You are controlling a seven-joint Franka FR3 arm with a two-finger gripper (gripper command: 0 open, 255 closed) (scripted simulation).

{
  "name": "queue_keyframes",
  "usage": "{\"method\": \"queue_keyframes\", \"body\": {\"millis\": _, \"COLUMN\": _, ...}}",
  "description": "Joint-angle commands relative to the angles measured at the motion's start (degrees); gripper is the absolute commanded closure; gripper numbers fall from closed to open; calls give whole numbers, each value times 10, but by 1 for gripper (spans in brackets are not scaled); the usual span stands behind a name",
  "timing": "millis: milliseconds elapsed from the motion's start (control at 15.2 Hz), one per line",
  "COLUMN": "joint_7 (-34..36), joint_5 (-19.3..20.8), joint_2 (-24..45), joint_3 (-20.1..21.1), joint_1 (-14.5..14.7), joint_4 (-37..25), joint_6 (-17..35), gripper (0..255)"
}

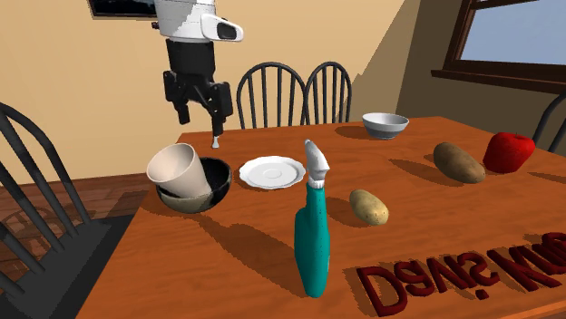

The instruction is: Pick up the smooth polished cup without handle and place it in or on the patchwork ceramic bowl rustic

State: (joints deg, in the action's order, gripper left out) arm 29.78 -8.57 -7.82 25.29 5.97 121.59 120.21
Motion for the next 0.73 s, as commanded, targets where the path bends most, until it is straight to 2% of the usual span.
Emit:
{"method": "queue_keyframes", "body": {"millis": 0, "joint_7": -2, "joint_5": -3, "joint_2": -12, "joint_3": -3, "joint_1": -1, "joint_4": -18, "joint_6": -29, "gripper": 0}}
{"method": "queue_keyframes", "body": {"millis": 132, "joint_7": -4, "joint_5": -6, "joint_2": -23, "joint_3": -7, "joint_1": -2, "joint_4": -41, "joint_6": -64, "gripper": 0}}
{"method": "queue_keyframes", "body": {"millis": 660, "joint_7": -4, "joint_5": -6, "joint_2": -23, "joint_3": -8, "joint_1": -2, "joint_4": -41, "joint_6": -64, "gripper": 0}}
